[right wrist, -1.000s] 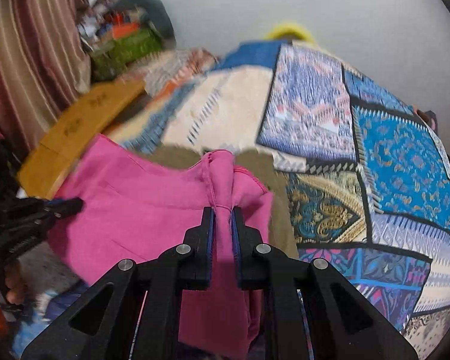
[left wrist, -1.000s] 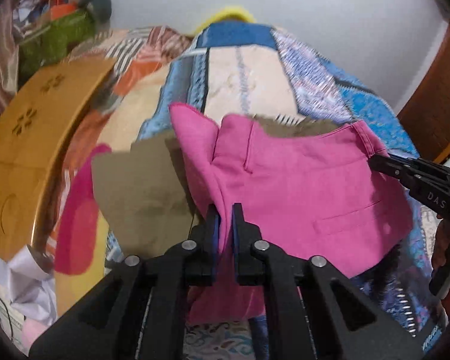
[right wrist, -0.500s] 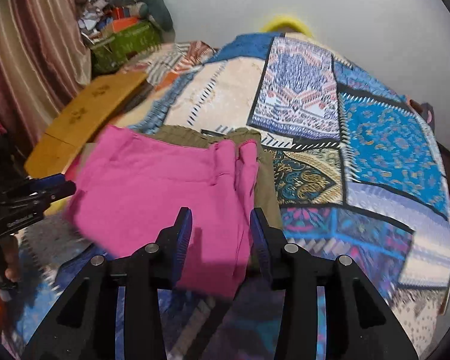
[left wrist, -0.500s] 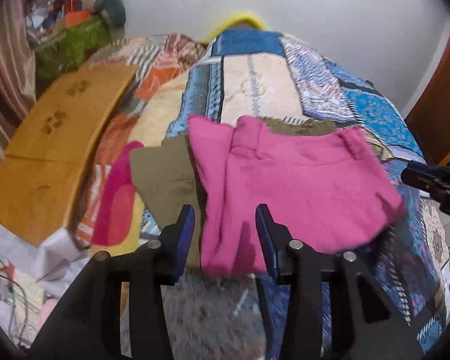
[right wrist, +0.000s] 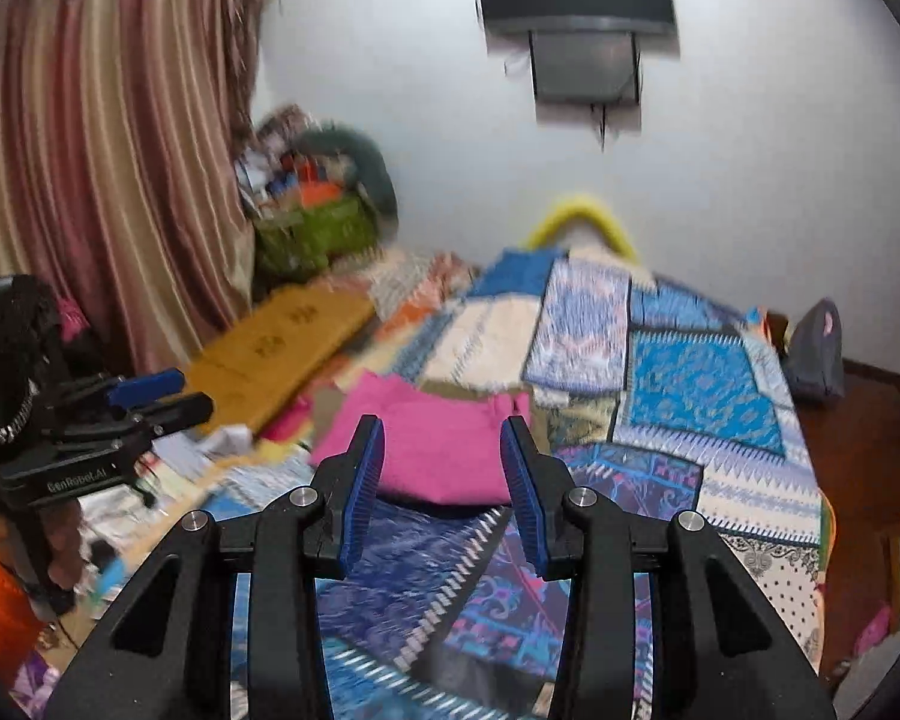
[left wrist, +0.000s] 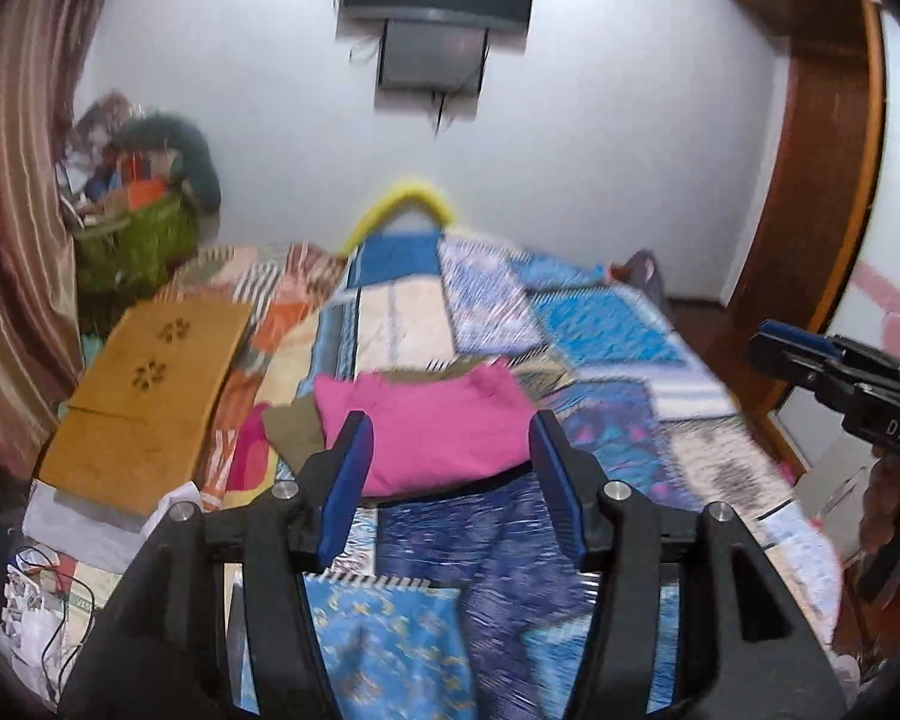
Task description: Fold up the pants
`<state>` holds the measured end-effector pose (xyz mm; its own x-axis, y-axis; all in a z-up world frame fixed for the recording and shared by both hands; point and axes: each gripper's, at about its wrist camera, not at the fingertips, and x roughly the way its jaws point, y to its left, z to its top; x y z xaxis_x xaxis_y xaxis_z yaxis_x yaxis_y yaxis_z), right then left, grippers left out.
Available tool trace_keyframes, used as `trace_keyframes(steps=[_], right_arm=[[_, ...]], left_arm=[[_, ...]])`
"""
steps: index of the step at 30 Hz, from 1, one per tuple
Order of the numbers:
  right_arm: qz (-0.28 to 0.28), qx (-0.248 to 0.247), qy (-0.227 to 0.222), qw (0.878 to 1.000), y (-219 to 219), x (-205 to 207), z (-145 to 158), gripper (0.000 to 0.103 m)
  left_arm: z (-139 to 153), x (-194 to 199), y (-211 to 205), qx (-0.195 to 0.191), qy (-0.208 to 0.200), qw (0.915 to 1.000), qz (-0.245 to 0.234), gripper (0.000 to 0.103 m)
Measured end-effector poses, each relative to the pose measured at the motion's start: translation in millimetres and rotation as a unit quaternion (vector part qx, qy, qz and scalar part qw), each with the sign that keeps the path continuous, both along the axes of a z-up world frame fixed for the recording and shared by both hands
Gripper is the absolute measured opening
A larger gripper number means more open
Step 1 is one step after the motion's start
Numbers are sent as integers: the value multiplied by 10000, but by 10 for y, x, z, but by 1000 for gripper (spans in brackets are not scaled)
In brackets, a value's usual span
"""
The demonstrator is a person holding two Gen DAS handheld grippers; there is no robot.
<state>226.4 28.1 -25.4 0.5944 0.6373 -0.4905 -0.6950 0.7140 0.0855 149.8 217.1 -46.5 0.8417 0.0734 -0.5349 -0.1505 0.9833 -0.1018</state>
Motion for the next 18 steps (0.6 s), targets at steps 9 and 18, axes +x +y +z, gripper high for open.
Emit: trace_keyframes(steps=[9, 18], right_arm=[[-121, 486, -1166, 9919, -373, -991, 326, 61], [-363, 826, -1577, 9834, -481, -1303, 347, 103]], left_arm=[[578, -1137, -608, 469, -1143, 9920, 238, 84], [681, -1667, -849, 536, -1582, 9853, 359, 103]])
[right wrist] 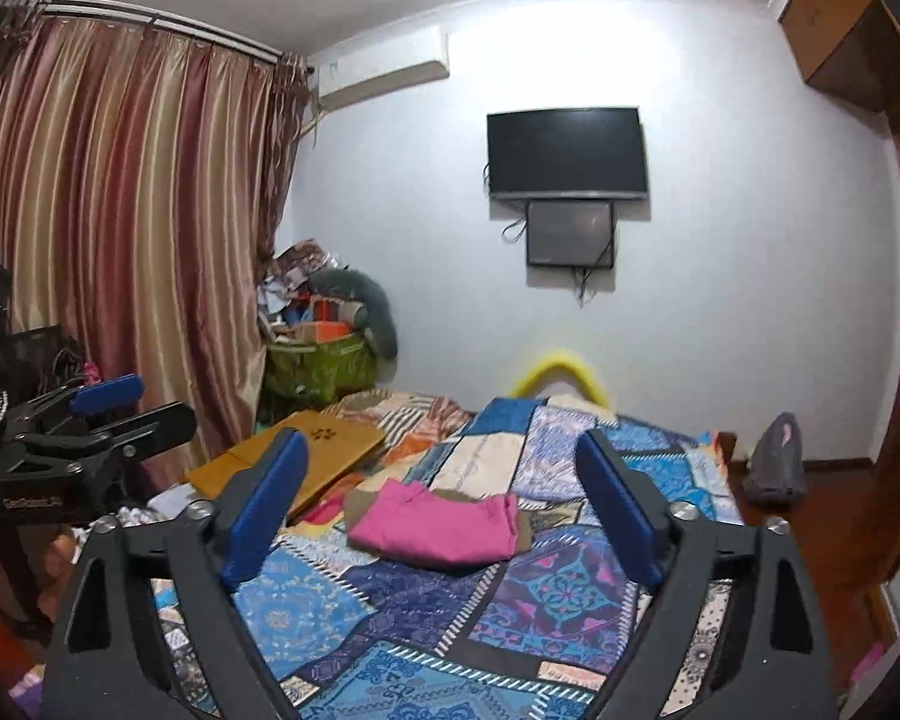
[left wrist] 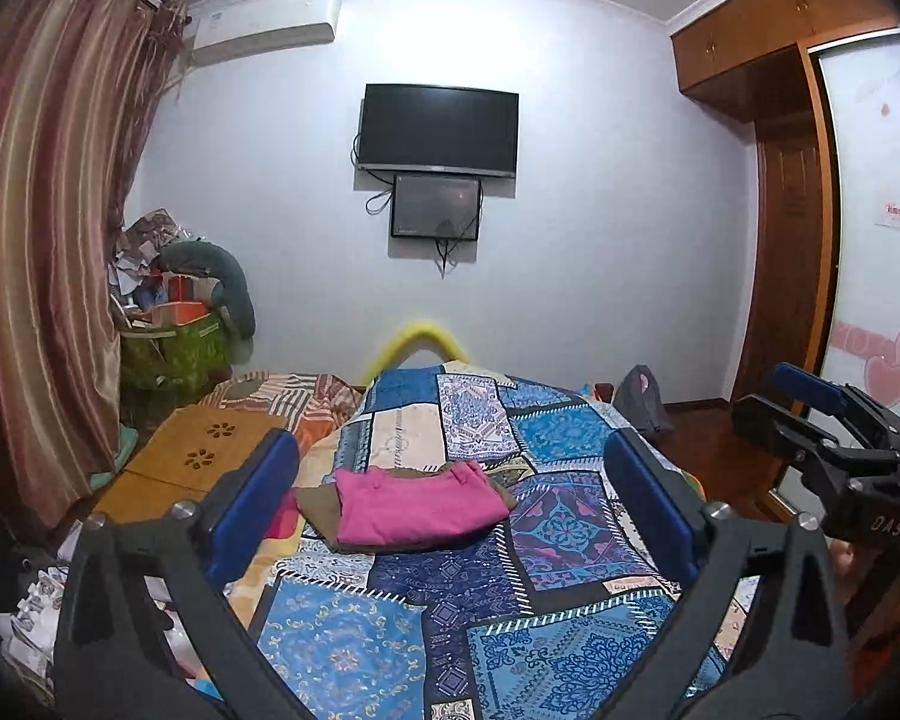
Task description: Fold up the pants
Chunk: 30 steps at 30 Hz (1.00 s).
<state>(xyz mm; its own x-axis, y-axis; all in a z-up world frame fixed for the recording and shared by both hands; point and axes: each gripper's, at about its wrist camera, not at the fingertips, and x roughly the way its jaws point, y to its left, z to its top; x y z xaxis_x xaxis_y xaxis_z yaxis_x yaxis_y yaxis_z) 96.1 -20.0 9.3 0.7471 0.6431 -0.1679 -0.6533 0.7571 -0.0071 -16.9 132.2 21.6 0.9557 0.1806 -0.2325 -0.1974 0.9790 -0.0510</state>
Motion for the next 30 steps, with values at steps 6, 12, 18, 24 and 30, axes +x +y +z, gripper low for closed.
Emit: trace_keyframes(steps=[6, 12, 18, 24, 30], right_arm=[[-36, 160, 65, 9998, -32, -35, 16, 103], [-33, 123, 64, 9999, -58, -85, -12, 103], [-50, 73, 86, 9999, -55, -140, -54, 103], [-107, 24, 144, 9998, -44, -115, -110, 103], [-101, 26, 226, 9997, -73, -88, -144, 103]], left_arm=[[0, -85, -38, 50, -32, 10000, 19, 103], [-10, -89, -14, 38, -53, 10000, 39, 103], [-32, -40, -18, 3, -7, 10000, 65, 103], [-90, 46, -38, 22, 70, 9999, 83, 103], [-130, 78, -53, 54, 65, 9999, 121, 103]])
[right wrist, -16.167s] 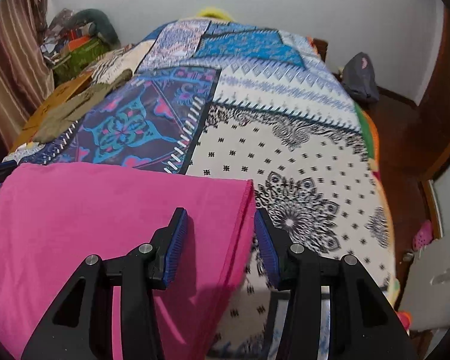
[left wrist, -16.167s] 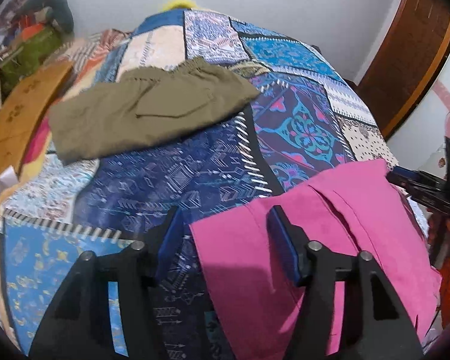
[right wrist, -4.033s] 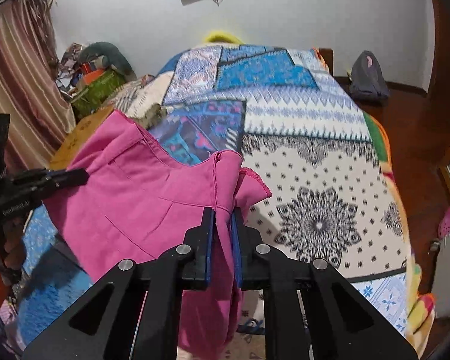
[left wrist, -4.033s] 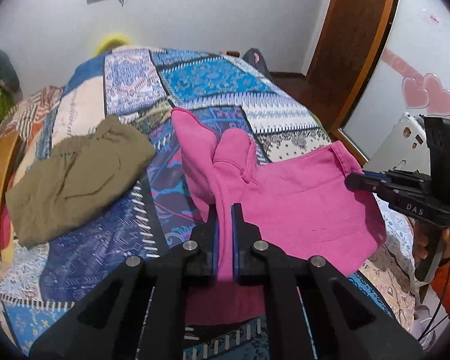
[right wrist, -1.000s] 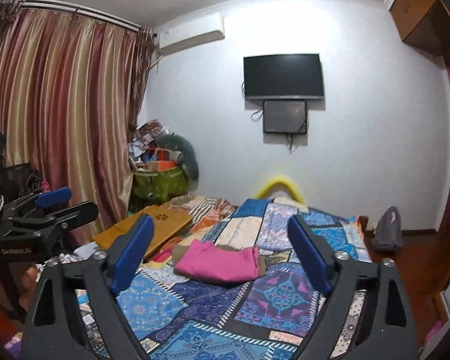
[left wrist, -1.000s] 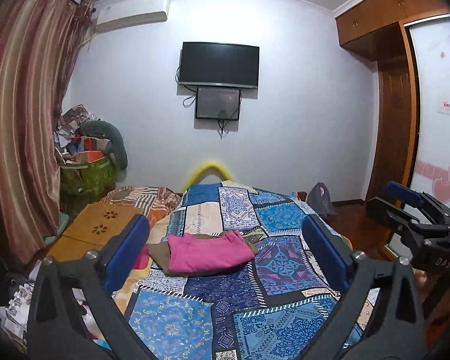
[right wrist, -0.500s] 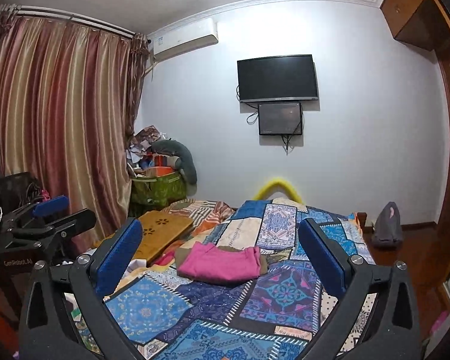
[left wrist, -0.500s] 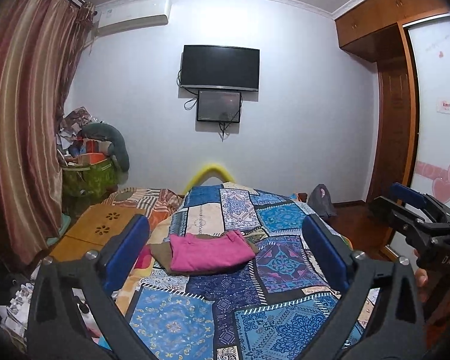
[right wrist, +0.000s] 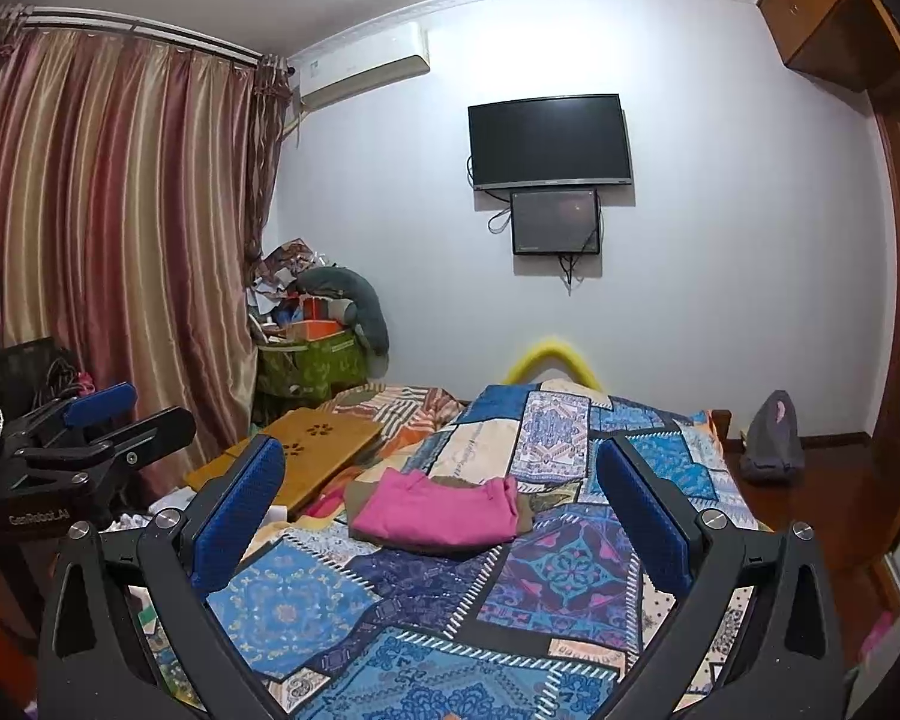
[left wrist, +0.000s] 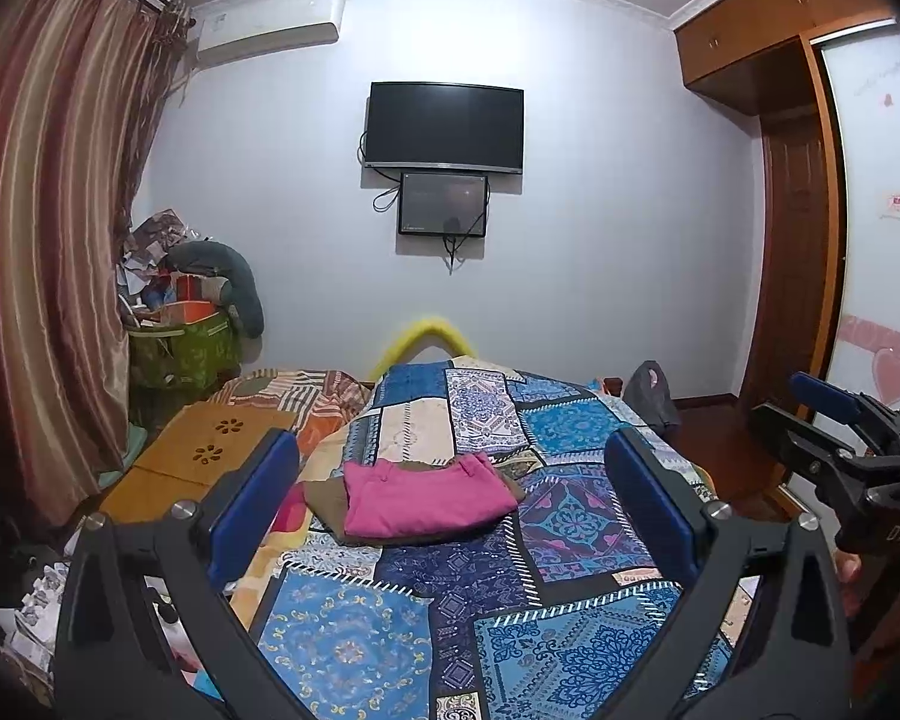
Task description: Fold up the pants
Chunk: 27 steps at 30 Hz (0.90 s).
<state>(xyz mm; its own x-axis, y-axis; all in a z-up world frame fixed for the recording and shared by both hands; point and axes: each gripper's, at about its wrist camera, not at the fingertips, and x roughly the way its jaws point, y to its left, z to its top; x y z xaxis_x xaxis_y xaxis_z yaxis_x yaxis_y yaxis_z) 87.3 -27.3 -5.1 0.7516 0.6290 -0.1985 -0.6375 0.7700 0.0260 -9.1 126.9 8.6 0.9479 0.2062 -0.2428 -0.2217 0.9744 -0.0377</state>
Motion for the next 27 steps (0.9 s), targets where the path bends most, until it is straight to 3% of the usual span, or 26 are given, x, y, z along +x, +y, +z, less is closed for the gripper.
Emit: trace_keyframes(steps=[27], right_arm=[[-90, 56, 120, 9999, -42, -3, -1, 103]], left_arm=[[-71, 82, -50, 77, 120, 9997, -216, 103]])
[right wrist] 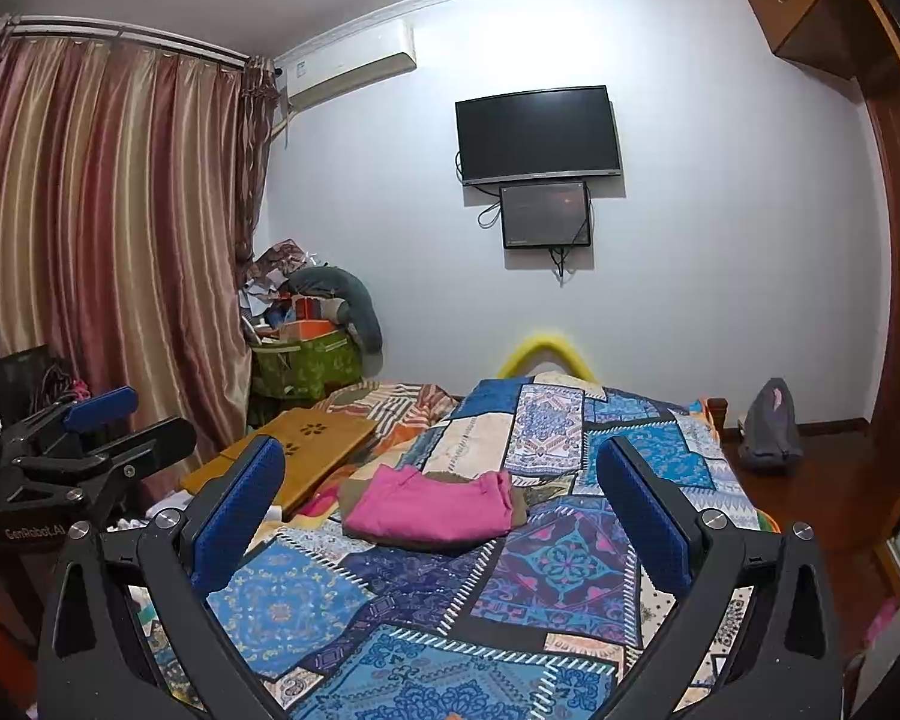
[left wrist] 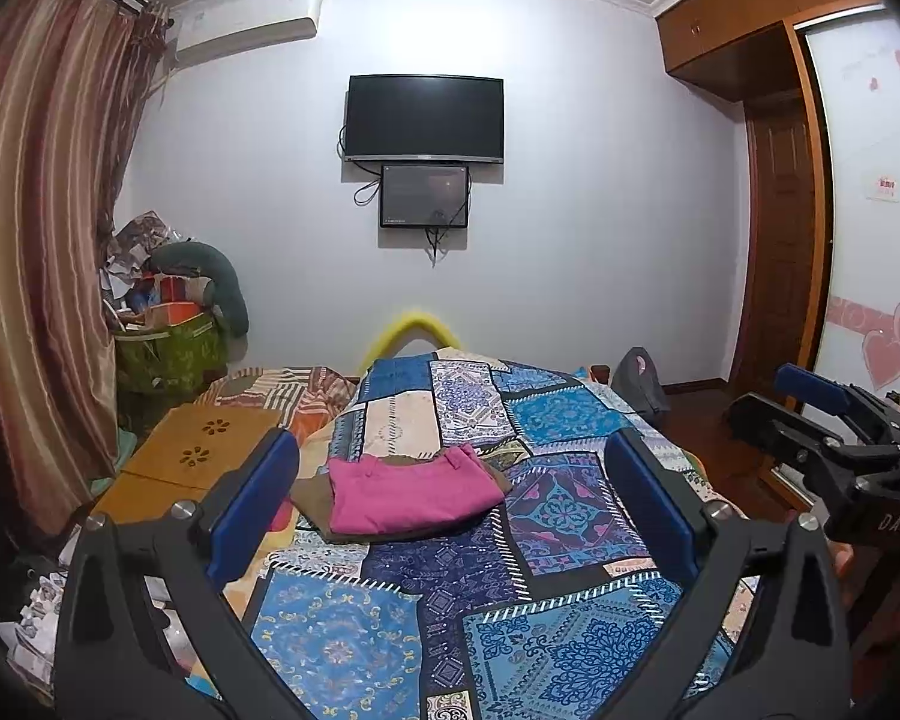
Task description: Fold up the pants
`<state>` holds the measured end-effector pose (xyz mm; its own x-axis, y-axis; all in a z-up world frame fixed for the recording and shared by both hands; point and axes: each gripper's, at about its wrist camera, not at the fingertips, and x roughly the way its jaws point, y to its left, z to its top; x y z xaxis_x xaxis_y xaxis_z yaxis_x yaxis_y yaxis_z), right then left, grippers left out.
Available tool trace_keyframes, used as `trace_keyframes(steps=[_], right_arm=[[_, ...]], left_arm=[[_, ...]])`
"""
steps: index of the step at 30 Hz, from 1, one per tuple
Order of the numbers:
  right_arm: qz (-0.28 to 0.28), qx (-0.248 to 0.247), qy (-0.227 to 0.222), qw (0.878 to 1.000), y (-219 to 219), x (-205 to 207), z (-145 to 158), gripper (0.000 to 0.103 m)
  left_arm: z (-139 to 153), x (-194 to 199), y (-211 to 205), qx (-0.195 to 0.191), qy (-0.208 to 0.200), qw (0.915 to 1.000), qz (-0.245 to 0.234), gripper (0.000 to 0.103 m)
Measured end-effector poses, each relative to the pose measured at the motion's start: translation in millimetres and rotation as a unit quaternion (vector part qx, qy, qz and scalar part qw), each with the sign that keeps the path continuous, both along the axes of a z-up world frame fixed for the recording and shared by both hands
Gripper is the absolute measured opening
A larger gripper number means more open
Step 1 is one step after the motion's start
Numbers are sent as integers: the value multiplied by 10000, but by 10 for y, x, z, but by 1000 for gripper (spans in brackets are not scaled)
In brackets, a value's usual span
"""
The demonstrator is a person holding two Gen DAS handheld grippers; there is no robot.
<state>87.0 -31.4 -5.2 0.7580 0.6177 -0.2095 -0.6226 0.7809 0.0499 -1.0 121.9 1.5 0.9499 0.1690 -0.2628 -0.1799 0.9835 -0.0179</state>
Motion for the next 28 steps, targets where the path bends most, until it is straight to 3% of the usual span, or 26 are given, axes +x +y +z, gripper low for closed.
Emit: trace_keyframes(steps=[28], right_arm=[[91, 36, 146, 9998, 76, 66, -37, 103]], left_arm=[[-19, 36, -17, -123, 34, 9998, -153, 103]])
